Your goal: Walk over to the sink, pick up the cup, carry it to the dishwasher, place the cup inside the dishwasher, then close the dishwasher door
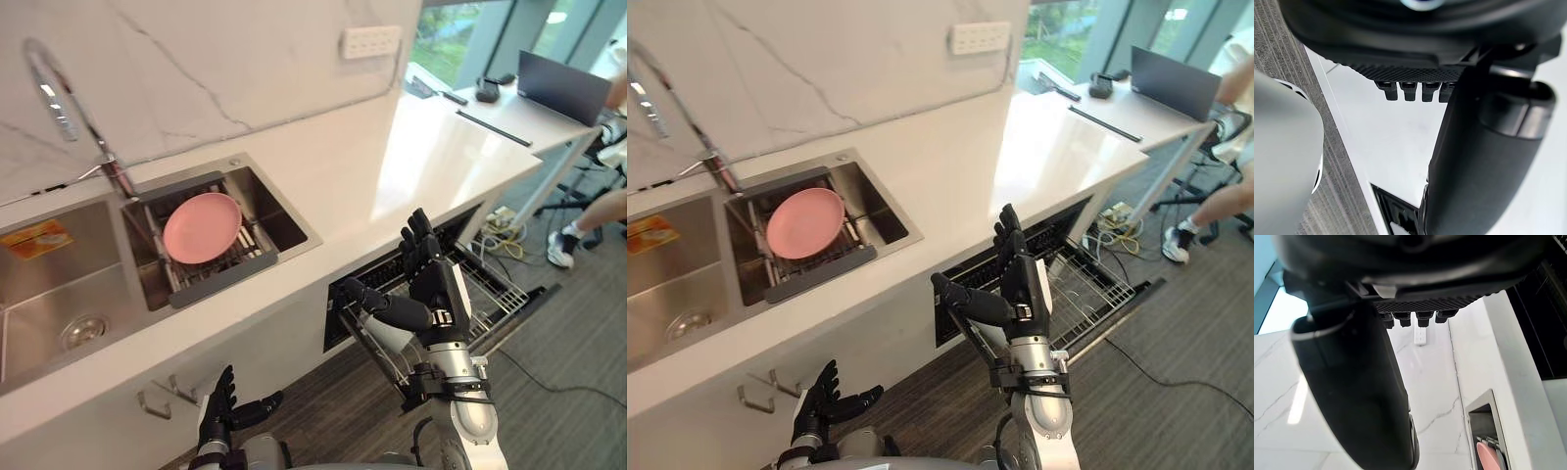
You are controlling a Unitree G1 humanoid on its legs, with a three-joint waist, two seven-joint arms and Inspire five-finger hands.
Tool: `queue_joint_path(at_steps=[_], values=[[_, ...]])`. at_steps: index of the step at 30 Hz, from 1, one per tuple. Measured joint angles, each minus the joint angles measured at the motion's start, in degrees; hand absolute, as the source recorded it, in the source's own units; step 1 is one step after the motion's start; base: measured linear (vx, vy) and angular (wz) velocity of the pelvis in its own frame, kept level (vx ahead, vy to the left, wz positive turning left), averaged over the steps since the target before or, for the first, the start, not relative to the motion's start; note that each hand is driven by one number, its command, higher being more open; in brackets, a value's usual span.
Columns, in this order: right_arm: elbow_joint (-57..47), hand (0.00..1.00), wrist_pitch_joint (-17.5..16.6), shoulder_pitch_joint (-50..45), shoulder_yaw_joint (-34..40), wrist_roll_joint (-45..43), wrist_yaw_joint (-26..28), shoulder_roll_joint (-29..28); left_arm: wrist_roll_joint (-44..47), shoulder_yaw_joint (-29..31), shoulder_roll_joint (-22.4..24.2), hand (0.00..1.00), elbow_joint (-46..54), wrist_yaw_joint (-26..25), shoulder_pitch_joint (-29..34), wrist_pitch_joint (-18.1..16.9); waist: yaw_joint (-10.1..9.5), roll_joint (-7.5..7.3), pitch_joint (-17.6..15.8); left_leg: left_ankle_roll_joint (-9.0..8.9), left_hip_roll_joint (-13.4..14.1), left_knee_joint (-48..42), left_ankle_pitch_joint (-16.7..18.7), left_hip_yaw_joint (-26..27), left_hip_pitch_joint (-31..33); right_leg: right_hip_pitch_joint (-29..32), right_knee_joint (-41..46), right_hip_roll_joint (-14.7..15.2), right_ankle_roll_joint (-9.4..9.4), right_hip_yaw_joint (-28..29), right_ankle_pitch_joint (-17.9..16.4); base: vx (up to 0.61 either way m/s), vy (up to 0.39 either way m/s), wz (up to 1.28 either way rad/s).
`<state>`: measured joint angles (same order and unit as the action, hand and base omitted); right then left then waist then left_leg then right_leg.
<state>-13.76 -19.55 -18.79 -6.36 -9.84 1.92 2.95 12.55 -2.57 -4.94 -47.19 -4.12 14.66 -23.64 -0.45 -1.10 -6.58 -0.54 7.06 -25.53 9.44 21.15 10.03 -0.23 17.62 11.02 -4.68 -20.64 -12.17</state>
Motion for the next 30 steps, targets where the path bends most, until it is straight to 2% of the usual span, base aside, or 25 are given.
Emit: queue_joint_path(at_steps=[1, 2, 3, 5, 8, 9, 10, 11, 12, 13, 16, 17, 18, 19, 20, 21, 22, 26, 30], values=[[0.3, 1.0, -0.1, 0.1, 1.4, 0.0, -0.4, 0.3, 0.5, 0.1, 0.1, 1.0, -0.6, 0.5, -0.2, 0.1, 0.13, 0.51, 0.0, 2.97, 0.8, 2.7, 2.5, 4.8, -0.9, -0.4, -0.1, 0.2, -0.27, -1.8, -0.2, -0.04, 0.059, 0.99], [1.3, 1.0, -0.1, 0.3, 2.1, 0.0, -1.2, 0.6, 1.2, 0.1, 0.1, 1.0, -1.1, 0.6, -0.6, -0.2, -0.09, 0.4, -0.2, 2.79, 1.7, 2.8, 2.6, 8.3, -1.5, -1.0, -0.4, 0.4, -0.62, -1.8, -0.4, -0.02, 0.058, 0.93], [1.7, 1.0, -0.1, 0.5, 2.2, 0.0, -1.5, 1.0, 1.2, 0.1, 0.1, 1.0, -1.7, 0.8, -0.7, -0.4, -0.11, 0.38, -0.3, 2.78, 1.6, 2.8, 2.4, 8.8, -1.5, -1.2, -0.4, 0.5, -0.9, -1.6, -0.5, 0.01, 0.074, 0.75], [3.8, 1.0, -0.1, 1.8, 2.5, 0.0, -2.0, 2.1, 2.1, 0.1, 0.0, 1.0, -2.9, 1.0, -1.6, -0.6, -0.27, 0.7, -0.3, 3.06, -0.7, 4.0, 2.3, 8.3, -2.1, -1.5, 0.4, 2.1, -1.75, -1.3, -1.0, 0.04, 0.116, 0.43], [7.6, 1.0, -0.1, 4.7, 2.0, 0.4, -2.4, 3.2, 2.2, 0.2, -0.4, 1.0, -3.2, 1.4, -1.7, -0.1, -0.21, 0.31, -0.3, 4.84, -4.0, 4.4, 3.5, 7.6, -2.4, -1.5, 2.1, 5.0, -3.09, -1.3, -1.8, 0.11, 0.165, 0.23], [8.4, 1.0, -0.1, 5.5, 2.1, 1.0, -3.5, 3.6, 2.1, 0.0, -0.6, 1.0, -3.4, 1.5, -2.0, 0.5, 0.0, 0.35, -0.4, 5.54, -5.9, 5.0, 4.1, 6.6, -2.7, -0.2, 6.8, 6.9, -3.26, -0.6, -2.0, 0.15, 0.151, 0.31], [8.7, 1.0, 0.0, 5.7, 2.1, 1.1, -4.2, 3.8, 1.9, -0.3, -0.8, 1.0, -3.6, 1.5, -2.1, 0.8, 0.27, 0.26, -0.4, 5.73, -6.7, 5.5, 4.1, 6.0, -3.1, 1.3, 10.3, 7.8, -2.79, 0.7, -1.7, 0.15, 0.143, 0.51], [9.3, 1.0, 0.0, 5.9, 2.2, 1.1, -5.1, 4.1, 1.9, -0.5, -1.1, 1.0, -3.8, 1.5, -2.1, 1.0, 0.88, 0.11, -0.6, 6.39, -7.7, 6.5, 3.9, 4.6, -4.0, 3.3, 16.0, 8.6, -1.22, 3.3, -0.8, 0.16, 0.107, 0.81], [10.4, 1.0, 0.0, 5.9, 2.5, 1.2, -6.2, 4.2, 1.9, -0.6, -1.6, 1.0, -4.2, 1.5, -2.3, 1.5, 1.79, -0.11, -0.8, 6.69, -8.4, 7.6, 3.6, 2.0, -5.8, 4.4, 20.2, 8.1, -0.17, 6.0, -1.5, 0.18, 0.071, 1.01], [11.0, 1.0, 0.1, 5.9, 2.7, 1.6, -7.1, 4.4, 1.9, -0.6, -1.7, 1.0, -4.5, 1.5, -2.4, 2.0, 2.09, -0.23, -0.8, 6.64, -8.6, 8.5, 3.5, 0.1, -6.9, 4.4, 20.4, 6.7, 0.16, 7.1, -2.2, 0.24, 0.033, 1.14], [10.9, 1.0, 0.1, 6.3, 3.4, 4.4, -8.5, 5.3, 0.9, -0.7, -2.5, 1.0, -4.9, 1.6, -2.7, 3.3, 2.99, -0.4, -0.7, 6.63, -8.6, 10.4, 2.3, -4.8, -8.8, 5.9, 14.2, 0.6, 0.52, 11.8, -3.2, 0.22, -0.036, 0.88], [10.9, 1.0, 0.1, 6.5, 3.8, 5.5, -8.9, 6.1, 0.8, -0.7, -2.7, 1.0, -4.9, 2.0, -2.7, 3.5, 2.94, -1.2, -0.3, 6.41, -8.6, 10.1, 2.0, -5.6, -8.9, 6.6, 10.8, -0.9, 0.15, 13.6, -2.6, 0.16, -0.055, 0.93], [10.9, 1.0, 0.1, 6.5, 4.0, 5.9, -9.2, 6.7, 0.8, -0.6, -2.7, 1.0, -4.8, 2.2, -2.7, 3.8, 2.87, -1.54, -0.1, 6.21, -9.0, 9.6, 1.9, -6.6, -8.9, 6.7, 7.6, -1.5, 0.04, 14.0, -1.0, 0.21, -0.102, 0.85], [11.0, 1.0, 0.1, 7.0, 4.3, 6.7, -9.2, 7.0, 0.9, -0.2, -2.8, 1.0, -4.6, 2.4, -2.8, 4.7, 2.73, -2.17, 0.3, 6.0, -9.9, 9.5, 2.0, -7.7, -9.1, 7.1, 3.2, -1.6, -0.09, 14.1, 3.5, 0.26, -0.138, 0.73], [11.2, 1.0, 0.2, 7.8, 4.8, 7.3, -9.1, 7.6, 0.7, -0.1, -2.4, 1.0, -5.2, 2.3, -3.2, 5.1, 2.69, -1.35, 0.5, 5.35, -9.6, 9.9, 1.9, -9.0, -9.3, 6.3, 1.7, -2.3, -0.79, 14.0, 4.0, 0.25, -0.128, 0.48], [11.3, 1.0, 0.3, 8.2, 4.9, 7.3, -9.1, 8.2, 0.6, 0.0, -2.1, 1.0, -5.3, 2.3, -3.1, 5.2, 2.46, -0.89, 0.8, 5.06, -9.2, 10.4, 1.8, -9.3, -9.2, 5.7, 0.1, -2.7, -0.7, 13.6, 4.5, 0.19, -0.091, 0.2], [11.4, 1.0, 0.4, 9.2, 5.1, 7.3, -8.6, 9.4, 0.6, 1.1, -1.2, 1.0, -5.5, 2.0, -3.1, 5.1, 1.98, -0.47, 0.9, 4.03, -8.2, 12.2, 1.2, -9.5, -9.5, 4.2, -3.5, -4.1, -0.13, 13.1, 6.3, 0.15, -0.082, -0.03], [11.6, 1.0, 1.7, 10.2, 7.8, 7.7, -7.5, 10.9, 0.7, 2.8, -0.9, 1.0, -6.4, 1.5, -3.1, 5.3, 1.84, -0.44, 0.9, 2.13, -7.2, 16.4, -0.5, -9.5, -11.7, 1.5, -8.7, -5.9, 0.75, 12.8, 8.5, 0.1, -0.081, -0.05], [13.1, 1.0, 4.0, 10.4, 8.7, 7.9, -6.8, 11.0, 0.0, 3.4, -1.1, 1.0, -6.9, 1.5, -3.1, 5.2, 2.33, -0.42, 0.9, 1.84, -7.1, 18.0, -1.5, -9.5, -12.7, 0.2, -11.1, -6.4, 1.02, 12.9, 9.8, 0.01, -0.023, -0.03]])
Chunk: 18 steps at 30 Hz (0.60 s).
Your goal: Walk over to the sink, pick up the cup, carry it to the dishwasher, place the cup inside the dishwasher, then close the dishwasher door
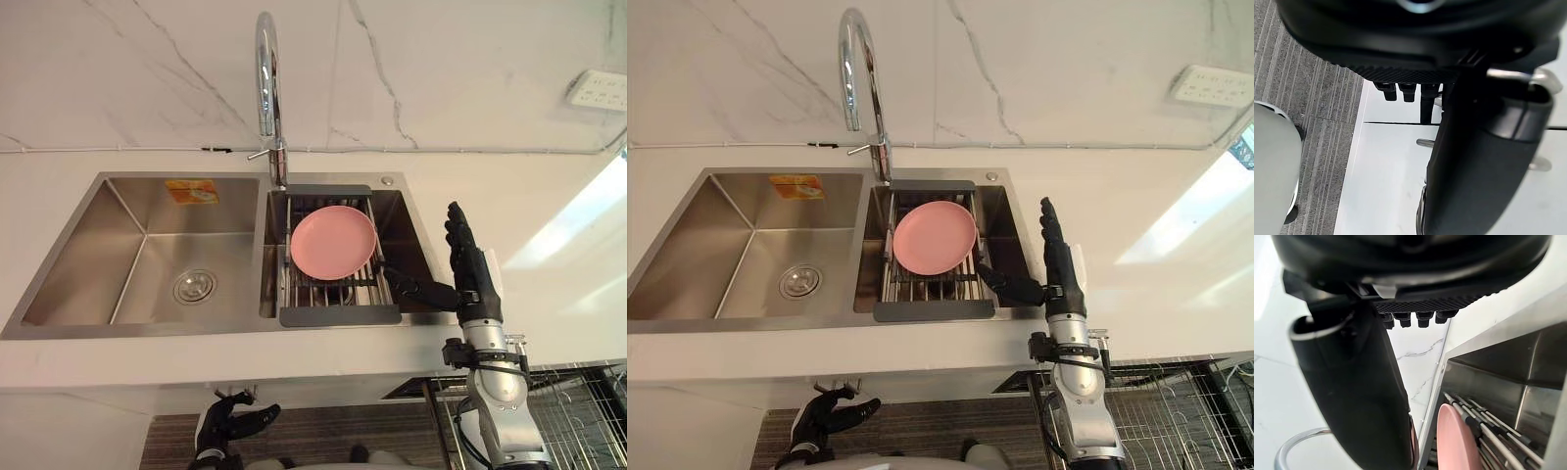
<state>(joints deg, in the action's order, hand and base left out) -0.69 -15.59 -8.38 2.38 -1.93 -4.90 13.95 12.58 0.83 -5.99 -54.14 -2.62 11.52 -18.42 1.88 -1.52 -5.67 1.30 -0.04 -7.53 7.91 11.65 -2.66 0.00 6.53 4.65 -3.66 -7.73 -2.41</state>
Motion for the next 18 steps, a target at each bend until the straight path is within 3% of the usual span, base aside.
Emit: queue_joint_path(at_steps=[1, 2, 12, 18], values=[[0.5, 1.0, 0.9, 0.0, -0.1, 0.3, 0.2, 0.0, -0.8, 0.0, -0.2, 1.0, 0.0, 0.0, 0.0, 0.0, 0.13, 0.03, 0.0, -0.01, 0.0, 0.3, -0.2, 0.0, -0.1, -0.5, -1.0, -0.1, 0.02, 0.1, 0.6, 0.0, 0.0, 0.0], [2.2, 1.0, 1.8, 0.0, 0.1, 1.6, 1.3, -0.1, -4.8, 0.0, -2.1, 1.0, -2.4, 1.2, 3.4, -1.8, 0.34, 1.8, 0.1, -1.42, 1.5, 7.3, -4.4, -0.2, -2.9, -2.4, -6.6, -3.1, 2.41, 1.0, 3.7, 0.0, 0.0, 0.0], [2.2, 1.0, 1.8, 0.0, -0.5, 1.6, 1.3, -1.2, -4.6, 0.6, -2.1, 1.0, -2.7, 1.8, 3.5, -1.5, 0.2, 1.7, 0.0, -1.42, 1.5, 7.5, -4.4, -0.1, -2.9, -2.3, -6.7, -3.1, 2.39, 1.0, 3.7, 0.0, 0.0, 0.0], [0.1, 1.0, 0.5, -0.1, -0.8, 4.5, 1.0, -2.9, -2.4, 1.7, -1.8, 1.0, -3.1, 3.3, 3.7, 1.1, -0.84, 1.76, 0.0, -1.43, 1.5, 8.0, -4.4, 0.0, -2.9, -2.4, -6.9, -3.1, 2.33, 0.9, 3.6, 0.0, 0.0, 0.0]])
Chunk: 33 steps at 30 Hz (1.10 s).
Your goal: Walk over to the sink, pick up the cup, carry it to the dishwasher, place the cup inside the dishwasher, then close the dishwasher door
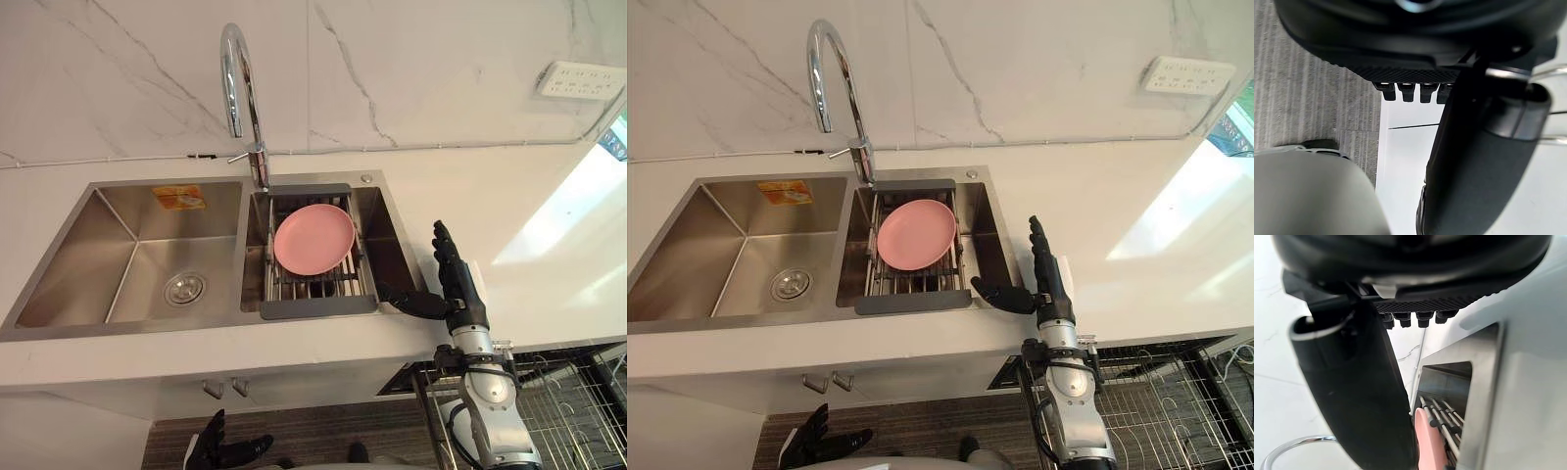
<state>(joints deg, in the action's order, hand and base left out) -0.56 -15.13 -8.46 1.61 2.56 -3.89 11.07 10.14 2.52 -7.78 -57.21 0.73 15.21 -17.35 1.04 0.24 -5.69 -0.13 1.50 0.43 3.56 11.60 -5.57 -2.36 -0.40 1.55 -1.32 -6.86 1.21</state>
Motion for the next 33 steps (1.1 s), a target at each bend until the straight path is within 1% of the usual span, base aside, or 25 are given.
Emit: queue_joint_path(at_steps=[2, 5, 8, 12, 18, 20, 22, 26, 28, 33], values=[[-1.4, 1.0, -1.2, 0.0, -0.6, 1.1, -0.6, 0.2, 0.0, 0.6, 0.1, 1.0, -0.2, 0.3, 0.2, 0.9, -0.2, -0.01, 0.0, 0.0, 0.0, 0.2, 0.0, -0.1, -0.1, 0.0, 0.0, 0.0, -0.02, -0.2, 0.0, 0.0, 0.0, 0.04], [-3.8, 1.0, -2.1, 0.1, -1.5, 2.1, -0.9, 0.3, 0.1, 1.2, 0.2, 1.0, -0.9, 0.7, 0.6, 1.3, -0.27, -0.01, 0.0, 0.01, 0.0, 0.5, 0.0, -0.3, -0.4, -0.3, -0.1, 0.0, -0.04, -0.7, 0.0, 0.0, 0.0, 0.04], [-4.9, 1.0, -2.3, 0.3, -2.1, 2.4, -0.8, 0.6, 0.0, 1.4, 0.2, 1.0, -1.1, 0.9, 0.9, 1.6, -0.34, -0.1, 0.0, 0.01, -0.1, 0.8, 0.0, -0.4, -0.9, -1.0, -0.4, 0.1, -0.17, -1.2, -0.1, 0.0, 0.0, 0.05], [-4.9, 1.0, -2.4, 1.8, -2.1, 5.0, -0.2, 1.7, 0.0, 1.4, 0.2, 1.0, -1.2, 0.9, 1.0, 1.7, -0.45, -0.13, 0.0, 0.03, -0.2, 0.8, 0.0, -0.7, -0.9, -1.1, -0.5, 0.3, -0.26, -1.5, -0.2, 0.0, -0.001, 0.02], [-4.9, 1.0, -2.4, 3.6, -2.6, 10.9, 0.3, 3.7, 0.0, 1.5, 0.2, 1.0, -1.2, 1.0, 1.0, 2.1, -0.69, -0.15, 0.0, 0.14, -0.3, 1.3, -0.2, -1.3, -1.0, -1.4, -0.6, 0.4, -0.33, -2.1, -0.2, -0.02, -0.011, 0.05], [-4.9, 1.0, -2.4, 4.0, -3.2, 12.4, 0.2, 4.7, 0.0, 1.6, 0.2, 1.0, -1.1, 1.2, 1.0, 2.1, -1.0, -0.18, 0.0, 0.16, -0.3, 1.4, -0.2, -1.4, -1.0, -1.4, -0.6, 0.4, -0.33, -2.3, -0.2, -0.02, -0.011, 0.05], [-4.6, 1.0, -2.4, 4.7, -4.0, 15.9, 0.1, 5.7, 0.0, 1.6, 0.2, 1.0, -1.1, 1.3, 0.9, 2.3, -1.51, -0.22, 0.0, 0.2, -0.4, 1.5, -0.3, -1.7, -1.0, -1.5, -0.6, 0.4, -0.36, -2.6, -0.2, -0.01, -0.01, 0.05], [-3.1, 1.0, -2.4, 6.6, -4.9, 20.2, -0.2, 6.6, -0.1, 1.6, 0.2, 1.0, -0.9, 1.6, 0.9, 2.6, -1.7, -0.3, 0.0, 0.3, -0.6, 1.9, -0.6, -2.1, -1.0, -1.5, -0.6, 0.6, -0.43, -2.9, -0.3, -0.02, -0.01, 0.06], [-1.9, 1.0, -2.2, 7.6, -4.9, 21.6, -0.6, 6.9, -0.1, 1.6, 0.1, 1.0, -0.8, 1.7, 0.9, 2.7, -1.74, -0.35, 0.0, 0.33, -0.6, 2.3, -0.9, -2.4, -1.0, -1.5, -0.6, 0.6, -0.45, -3.2, -0.3, -0.02, -0.008, 0.08], [2.6, 1.0, 0.3, 10.5, -6.2, 27.9, -3.3, 6.9, -0.2, 1.6, -0.1, 1.0, -0.5, 1.9, 1.0, 2.9, -1.94, -0.81, -0.1, 0.41, -0.7, 2.6, -1.2, -3.0, -1.0, -1.5, -0.6, 0.7, -0.47, -3.6, -0.3, -0.01, -0.007, 0.06]])
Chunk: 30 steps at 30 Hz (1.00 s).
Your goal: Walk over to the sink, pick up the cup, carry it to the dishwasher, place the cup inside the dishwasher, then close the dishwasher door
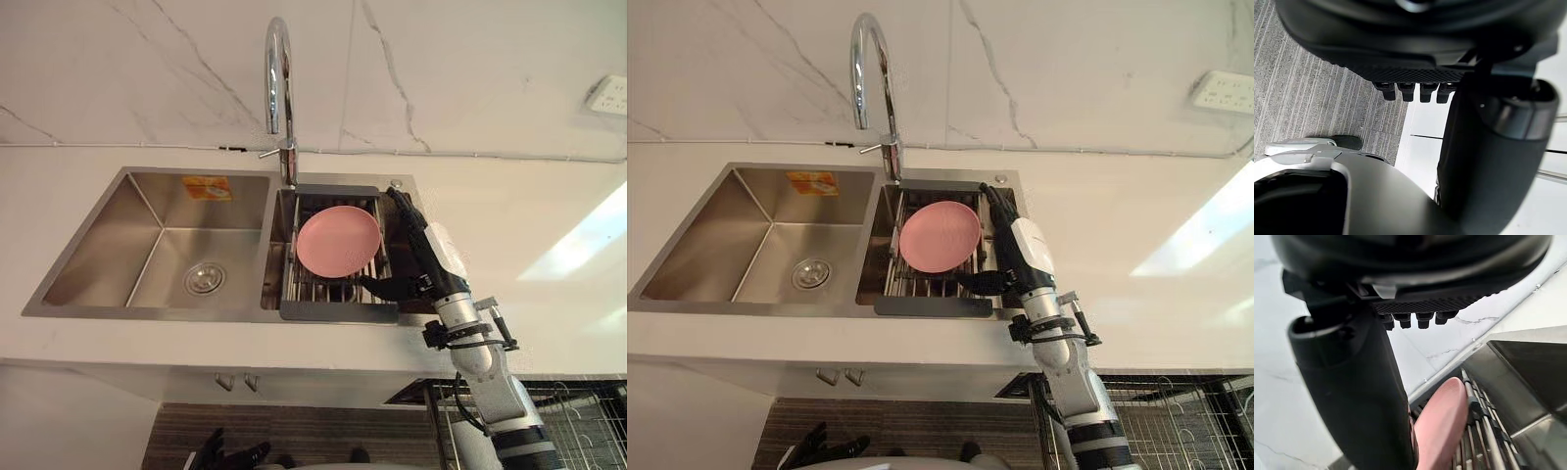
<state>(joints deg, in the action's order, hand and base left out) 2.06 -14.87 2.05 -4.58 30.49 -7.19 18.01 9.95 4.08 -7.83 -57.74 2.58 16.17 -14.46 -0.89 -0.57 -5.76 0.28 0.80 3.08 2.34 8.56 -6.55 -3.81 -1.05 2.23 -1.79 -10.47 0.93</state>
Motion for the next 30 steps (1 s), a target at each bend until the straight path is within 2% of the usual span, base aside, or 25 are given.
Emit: queue_joint_path(at_steps=[9, 18, 30], values=[[6.3, 1.0, 2.6, 2.5, -1.0, 5.2, -3.8, 0.0, -0.4, 0.0, -0.1, 1.0, 1.3, 0.2, 0.0, 1.1, -0.87, -0.35, -0.3, 0.16, -0.3, 0.0, -0.1, -0.4, 0.3, 0.0, 0.1, 0.3, -0.18, -0.4, -0.1, -0.01, -0.004, 0.01], [11.2, 1.0, 4.3, 6.5, -1.1, 5.7, -7.9, 0.0, -0.5, 0.0, -0.1, 1.0, 2.1, 0.3, 0.0, 1.6, -1.36, -0.33, -0.6, 0.51, -0.8, 0.0, -0.3, -1.0, 1.0, 0.8, 0.6, 0.9, -0.49, -0.8, -0.3, -0.02, -0.001, 0.03], [16.1, 1.0, 5.9, 11.4, -1.2, 6.1, -9.6, 0.0, -0.4, 0.0, -0.1, 1.0, 3.8, 0.9, -0.1, 1.8, -2.43, -0.29, -2.2, 0.63, -1.0, -0.4, -0.4, -2.1, 1.8, 1.1, 1.2, 1.1, -0.66, -1.7, -0.4, -0.02, -0.011, 0.04]])
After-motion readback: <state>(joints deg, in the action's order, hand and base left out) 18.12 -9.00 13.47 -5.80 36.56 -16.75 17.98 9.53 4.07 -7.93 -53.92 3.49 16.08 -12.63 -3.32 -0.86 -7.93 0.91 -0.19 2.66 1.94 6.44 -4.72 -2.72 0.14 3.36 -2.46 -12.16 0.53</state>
